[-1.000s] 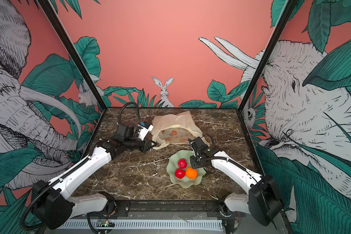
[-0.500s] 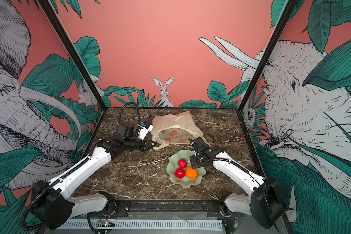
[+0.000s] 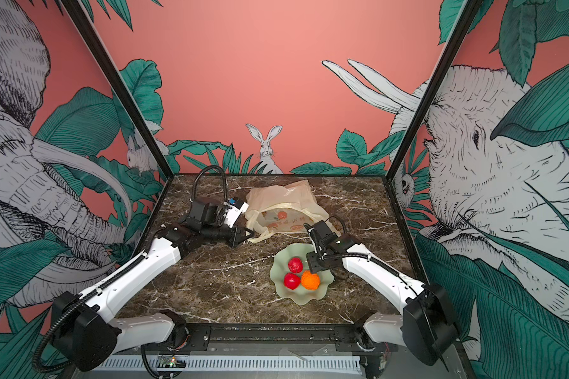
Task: Take fruits out of the plastic bag
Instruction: Place the fake fruit on the plate.
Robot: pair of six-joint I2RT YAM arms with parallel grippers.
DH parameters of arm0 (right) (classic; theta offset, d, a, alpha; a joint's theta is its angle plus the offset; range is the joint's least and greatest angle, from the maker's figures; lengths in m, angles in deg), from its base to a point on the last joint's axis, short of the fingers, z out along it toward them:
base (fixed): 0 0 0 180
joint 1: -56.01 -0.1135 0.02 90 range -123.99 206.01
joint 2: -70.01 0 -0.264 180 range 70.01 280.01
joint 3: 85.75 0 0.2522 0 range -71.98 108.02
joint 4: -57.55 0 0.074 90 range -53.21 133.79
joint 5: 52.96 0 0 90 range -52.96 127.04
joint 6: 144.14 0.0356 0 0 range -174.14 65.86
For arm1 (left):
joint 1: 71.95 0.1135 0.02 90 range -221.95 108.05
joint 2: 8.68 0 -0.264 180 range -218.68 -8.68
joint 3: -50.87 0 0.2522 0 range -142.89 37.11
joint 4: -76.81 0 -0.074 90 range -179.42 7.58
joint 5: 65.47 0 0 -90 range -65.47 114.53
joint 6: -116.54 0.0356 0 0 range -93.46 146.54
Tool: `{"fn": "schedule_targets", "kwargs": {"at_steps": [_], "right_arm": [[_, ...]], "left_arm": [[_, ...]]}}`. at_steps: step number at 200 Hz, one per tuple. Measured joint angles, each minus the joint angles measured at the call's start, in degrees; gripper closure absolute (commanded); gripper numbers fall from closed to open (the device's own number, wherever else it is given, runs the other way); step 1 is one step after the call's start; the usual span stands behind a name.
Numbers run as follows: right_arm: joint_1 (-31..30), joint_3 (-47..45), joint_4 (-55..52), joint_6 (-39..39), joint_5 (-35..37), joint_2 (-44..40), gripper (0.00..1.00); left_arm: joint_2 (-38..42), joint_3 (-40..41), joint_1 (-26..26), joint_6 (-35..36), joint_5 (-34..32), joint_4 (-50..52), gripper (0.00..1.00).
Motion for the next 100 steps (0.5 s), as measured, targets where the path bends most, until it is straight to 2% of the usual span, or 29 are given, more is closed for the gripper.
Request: {"fn": "schedule_targets", "kwargs": {"at_steps": [49, 100], "right_arm": [[0.00, 0.00, 0.11, -0.87, -1.90, 3.98, 0.38], [0.00, -0.24, 0.04, -0.83, -4.11, 2.21, 0.37]], "left_arm": [[-0.55, 0.00, 0.00, 0.17, 0.04, -0.02, 1.00], [-0.55, 0.00, 0.00, 0.26, 0.37, -0.02, 1.00]]}}
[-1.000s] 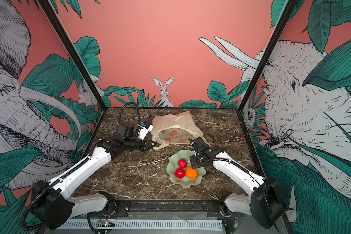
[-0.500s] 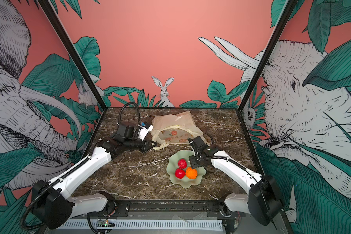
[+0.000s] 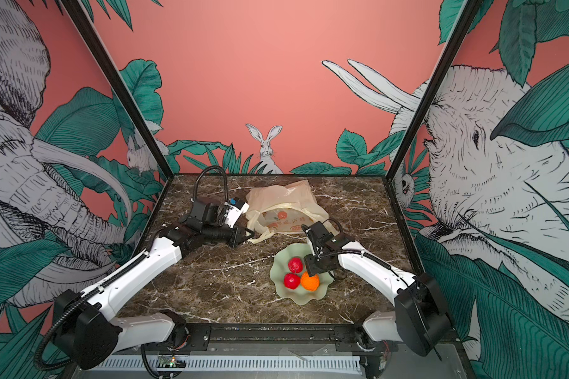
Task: Take fruits out of the plastic bag
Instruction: Place the fake fruit on the plate.
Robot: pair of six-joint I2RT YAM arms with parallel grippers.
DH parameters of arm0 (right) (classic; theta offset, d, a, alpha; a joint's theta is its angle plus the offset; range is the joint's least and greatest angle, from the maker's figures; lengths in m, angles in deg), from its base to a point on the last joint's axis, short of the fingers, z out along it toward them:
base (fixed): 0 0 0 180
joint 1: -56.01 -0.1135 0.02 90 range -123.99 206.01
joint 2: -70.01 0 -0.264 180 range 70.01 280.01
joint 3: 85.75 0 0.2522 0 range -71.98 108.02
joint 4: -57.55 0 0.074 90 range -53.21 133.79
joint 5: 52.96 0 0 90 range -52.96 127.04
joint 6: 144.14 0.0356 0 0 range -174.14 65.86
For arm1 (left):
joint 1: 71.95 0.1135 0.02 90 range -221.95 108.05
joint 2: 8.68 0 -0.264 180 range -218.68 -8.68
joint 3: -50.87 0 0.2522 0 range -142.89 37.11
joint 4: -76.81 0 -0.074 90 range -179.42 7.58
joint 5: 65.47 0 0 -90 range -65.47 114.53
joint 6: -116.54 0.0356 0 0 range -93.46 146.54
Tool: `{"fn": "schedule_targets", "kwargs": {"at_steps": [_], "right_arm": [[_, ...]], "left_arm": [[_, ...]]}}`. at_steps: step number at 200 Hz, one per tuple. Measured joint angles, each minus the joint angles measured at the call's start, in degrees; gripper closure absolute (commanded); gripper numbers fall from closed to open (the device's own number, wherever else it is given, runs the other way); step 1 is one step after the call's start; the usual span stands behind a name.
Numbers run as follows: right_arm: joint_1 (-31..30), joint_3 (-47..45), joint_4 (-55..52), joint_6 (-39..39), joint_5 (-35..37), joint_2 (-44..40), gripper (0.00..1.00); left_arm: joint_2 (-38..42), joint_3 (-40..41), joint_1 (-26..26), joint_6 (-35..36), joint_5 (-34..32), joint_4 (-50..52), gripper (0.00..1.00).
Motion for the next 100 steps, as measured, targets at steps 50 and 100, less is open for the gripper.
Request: {"fn": "schedule_targets", "kwargs": {"at_steps": [50, 100], "right_arm": [[-0.17, 2.49, -2.56, -0.57, 1.36, -5.09, 0.59], [-0.90, 4.13, 8.87, -6.64, -1.57, -8.24, 0.82]], "left_arm": [[0.02, 0.00, 0.00, 0.83, 1.01, 0.63, 1.00], [0.00, -0.37, 0.00, 4.13, 3.34, 4.79, 1.00]]}}
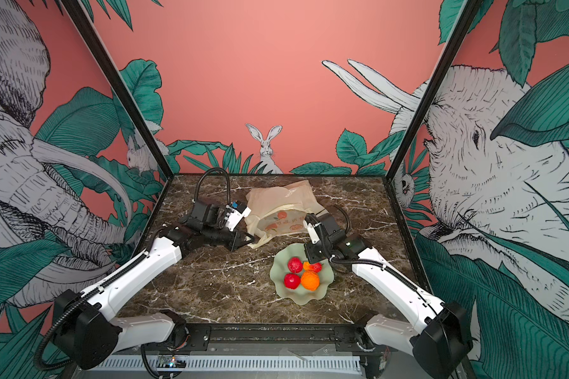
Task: Take fruits out of the plastic bag
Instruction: Place the fake fruit on the plate, then take out the fake fruit from the plastic bag.
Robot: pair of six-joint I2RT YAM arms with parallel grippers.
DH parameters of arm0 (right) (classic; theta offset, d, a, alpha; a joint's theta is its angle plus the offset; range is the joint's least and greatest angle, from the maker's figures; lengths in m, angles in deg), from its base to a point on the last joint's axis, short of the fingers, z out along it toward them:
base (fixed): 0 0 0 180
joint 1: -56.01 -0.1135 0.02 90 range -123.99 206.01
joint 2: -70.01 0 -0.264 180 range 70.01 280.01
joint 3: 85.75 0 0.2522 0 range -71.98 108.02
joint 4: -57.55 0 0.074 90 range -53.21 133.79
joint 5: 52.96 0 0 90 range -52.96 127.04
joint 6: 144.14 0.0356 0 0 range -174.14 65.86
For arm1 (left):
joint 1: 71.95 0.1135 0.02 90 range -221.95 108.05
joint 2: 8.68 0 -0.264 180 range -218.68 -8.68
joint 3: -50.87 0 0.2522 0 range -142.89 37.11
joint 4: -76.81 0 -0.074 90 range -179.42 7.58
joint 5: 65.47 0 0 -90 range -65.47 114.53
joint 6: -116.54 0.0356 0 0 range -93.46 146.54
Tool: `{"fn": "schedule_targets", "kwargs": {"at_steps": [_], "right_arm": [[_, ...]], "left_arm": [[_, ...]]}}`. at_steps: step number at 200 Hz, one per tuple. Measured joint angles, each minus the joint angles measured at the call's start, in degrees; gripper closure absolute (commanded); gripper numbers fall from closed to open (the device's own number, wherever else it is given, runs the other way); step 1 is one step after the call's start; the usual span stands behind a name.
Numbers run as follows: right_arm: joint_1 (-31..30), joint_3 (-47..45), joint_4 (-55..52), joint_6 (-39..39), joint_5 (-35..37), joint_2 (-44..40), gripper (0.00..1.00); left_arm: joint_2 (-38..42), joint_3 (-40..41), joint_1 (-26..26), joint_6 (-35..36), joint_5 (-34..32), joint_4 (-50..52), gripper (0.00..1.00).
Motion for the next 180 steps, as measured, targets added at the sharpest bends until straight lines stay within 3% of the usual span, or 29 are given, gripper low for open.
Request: {"fn": "schedule_targets", "kwargs": {"at_steps": [52, 114, 180], "right_arm": [[-1.73, 1.49, 18.56, -19.63, -2.38, 11.63, 0.83], [-1.90, 9.55, 27.34, -45.66, -1.38, 24.59, 0.78], [-1.90, 9.79, 37.86, -62.97, 1.88, 33.81, 0.69]], "left_arm": [[-0.39, -2.82, 0.00, 3.21, 0.66, 3.93, 1.00], [-2.45, -7.02, 0.00, 5.14, 1.86, 6.80, 1.00], [-3.63, -13.14, 0.00, 8.39, 3.93, 10.27, 1.00]]}}
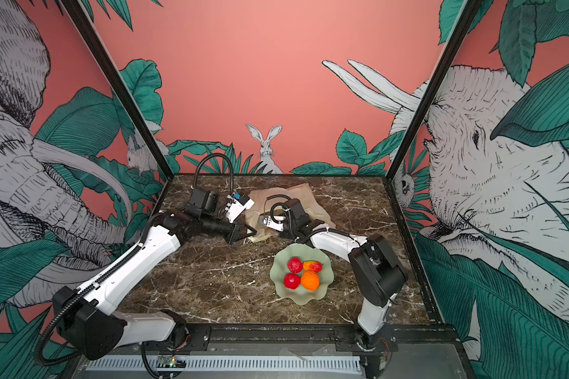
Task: Take fruits out of the plastic bag
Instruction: Take out the fake fruit from the plastic bag.
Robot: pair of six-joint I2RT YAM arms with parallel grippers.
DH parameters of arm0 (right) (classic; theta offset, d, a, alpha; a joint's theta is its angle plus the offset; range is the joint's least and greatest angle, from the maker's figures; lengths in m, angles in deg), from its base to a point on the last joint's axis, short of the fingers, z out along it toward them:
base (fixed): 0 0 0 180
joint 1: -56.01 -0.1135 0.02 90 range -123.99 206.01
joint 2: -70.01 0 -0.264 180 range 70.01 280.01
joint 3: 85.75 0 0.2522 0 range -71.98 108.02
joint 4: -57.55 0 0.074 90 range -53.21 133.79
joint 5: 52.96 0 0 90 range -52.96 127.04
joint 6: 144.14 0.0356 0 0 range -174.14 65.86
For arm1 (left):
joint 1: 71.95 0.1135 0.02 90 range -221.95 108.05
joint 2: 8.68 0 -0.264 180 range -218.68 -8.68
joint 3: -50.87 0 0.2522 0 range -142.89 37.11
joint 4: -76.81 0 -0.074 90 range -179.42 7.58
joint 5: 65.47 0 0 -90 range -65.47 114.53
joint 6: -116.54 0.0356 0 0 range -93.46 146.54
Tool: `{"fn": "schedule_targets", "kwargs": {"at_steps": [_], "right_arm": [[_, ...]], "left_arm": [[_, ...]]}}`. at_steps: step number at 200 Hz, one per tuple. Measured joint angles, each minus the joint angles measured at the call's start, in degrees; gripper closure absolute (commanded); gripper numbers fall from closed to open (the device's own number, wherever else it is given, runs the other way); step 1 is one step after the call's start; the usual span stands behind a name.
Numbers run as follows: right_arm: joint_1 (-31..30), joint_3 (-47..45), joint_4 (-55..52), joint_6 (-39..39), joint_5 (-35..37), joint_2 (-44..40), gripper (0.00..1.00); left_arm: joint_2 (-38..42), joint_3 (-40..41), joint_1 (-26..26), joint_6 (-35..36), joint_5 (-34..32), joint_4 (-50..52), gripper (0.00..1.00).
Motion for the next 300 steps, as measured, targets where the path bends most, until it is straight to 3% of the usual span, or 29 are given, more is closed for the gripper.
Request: {"fn": "schedule_targets", "kwargs": {"at_steps": [61, 110, 163, 246, 300], "right_arm": [[1.90, 5.81, 4.70, -5.25, 2.67, 10.08, 0.60], [3.45, 14.38, 5.64, -1.25, 7.50, 14.38, 0.40], [3.54, 17.40, 3.82, 15.39, 9.92, 14.53, 0.30], [3.52, 23.91, -7.02, 50.80, 11.89, 15.58, 0.17], [3.50, 28.65, -11.30, 62.16, 13.77, 19.80, 0.13]], "left_arm": [[-2.60, -4.02, 0.00, 3.72, 1.36, 4.79, 1.00], [-2.71, -5.35, 0.00, 5.88, 1.46, 8.35, 1.00], [-2.69, -5.33, 0.00, 6.21, 1.31, 9.64, 1.00], [-2.67, -2.67, -0.39, 6.16, 1.07, 9.42, 1.00], [-2.67, -0.55, -0.59, 6.14, 1.40, 7.93, 1.00]]}}
